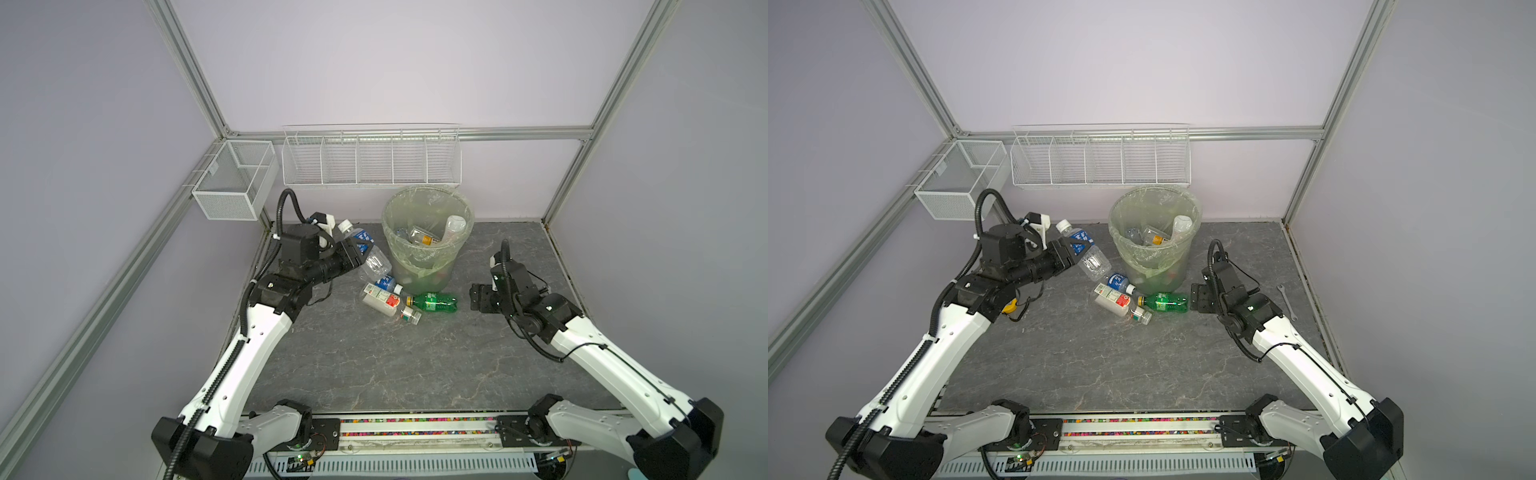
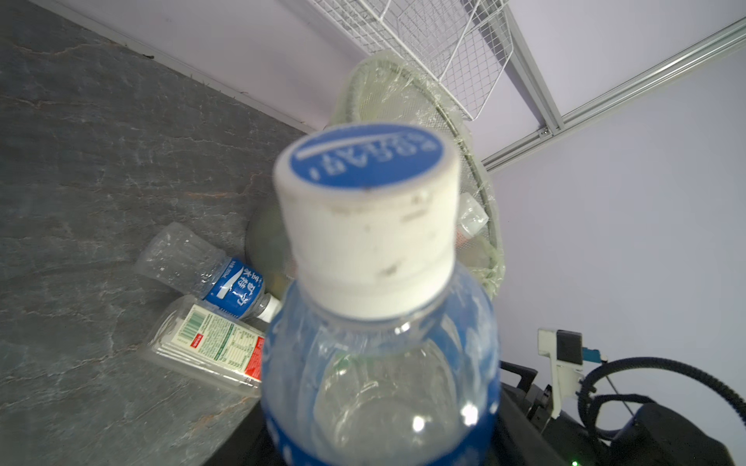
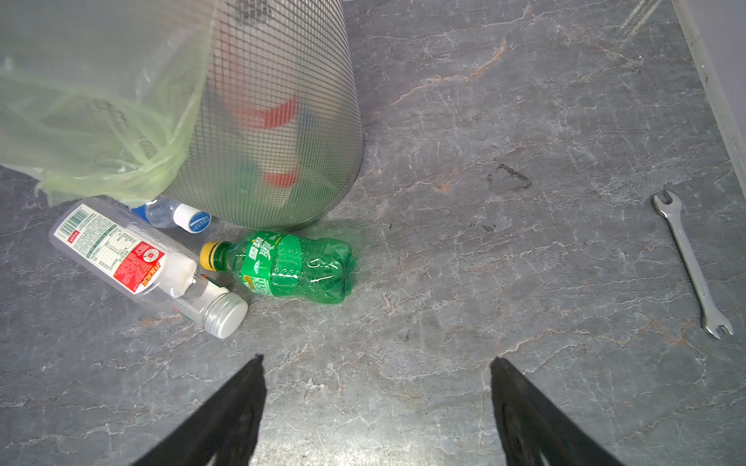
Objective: Throw the plastic bottles in the bin
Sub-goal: Throw the plastic bottle into the trash bin.
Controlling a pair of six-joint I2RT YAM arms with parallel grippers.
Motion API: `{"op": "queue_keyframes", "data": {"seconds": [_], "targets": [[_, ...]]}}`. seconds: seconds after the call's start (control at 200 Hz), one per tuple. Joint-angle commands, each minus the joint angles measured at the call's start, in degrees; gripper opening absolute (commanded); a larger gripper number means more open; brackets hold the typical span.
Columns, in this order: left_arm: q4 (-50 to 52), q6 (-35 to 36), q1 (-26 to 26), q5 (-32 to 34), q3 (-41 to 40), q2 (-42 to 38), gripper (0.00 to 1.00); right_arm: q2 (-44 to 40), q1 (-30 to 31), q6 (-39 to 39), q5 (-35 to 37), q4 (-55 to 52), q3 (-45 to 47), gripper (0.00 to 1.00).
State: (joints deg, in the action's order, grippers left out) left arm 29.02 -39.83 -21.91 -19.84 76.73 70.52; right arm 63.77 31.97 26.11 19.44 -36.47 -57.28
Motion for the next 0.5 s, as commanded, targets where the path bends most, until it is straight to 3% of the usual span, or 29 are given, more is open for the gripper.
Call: {"op": "queue_keyframes", "data": {"seconds": [0.0,0.275,0.285,0.3,0.315,0.395,0.495], "targets": [[3.54,2.29,-2.77,0.58,11.02,5.9,0.6,-0.74,-0.06,-0.41,0.13,0.93,1.44,0.88],[20.11,2.63,-6.03,-2.52,49.52,35.81,0.67,-1.8,-0.07,0.12,-0.28,0.3,1.24,0.88],[20.8,2.87,-6.04,-2.67,50.81,36.61,0.74,-1.87,-0.09,0.09,-0.28,0.27,1.21,0.88],[21.74,3.17,-6.08,-2.73,52.9,38.06,0.94,-2.0,-0.13,0.16,-0.28,0.1,1.13,0.88],[22.65,3.43,-6.04,-2.77,54.78,39.4,1.0,-2.1,-0.13,0.26,-0.31,0.01,0.99,0.88],[26.24,4.91,-6.2,-1.93,62.98,43.58,0.99,-3.0,-0.07,0.62,-0.18,-0.53,1.07,0.88],[24.23,4.86,-6.21,-3.17,64.49,43.1,0.99,-4.42,-0.08,0.79,0.24,-0.88,1.25,0.88]]}}
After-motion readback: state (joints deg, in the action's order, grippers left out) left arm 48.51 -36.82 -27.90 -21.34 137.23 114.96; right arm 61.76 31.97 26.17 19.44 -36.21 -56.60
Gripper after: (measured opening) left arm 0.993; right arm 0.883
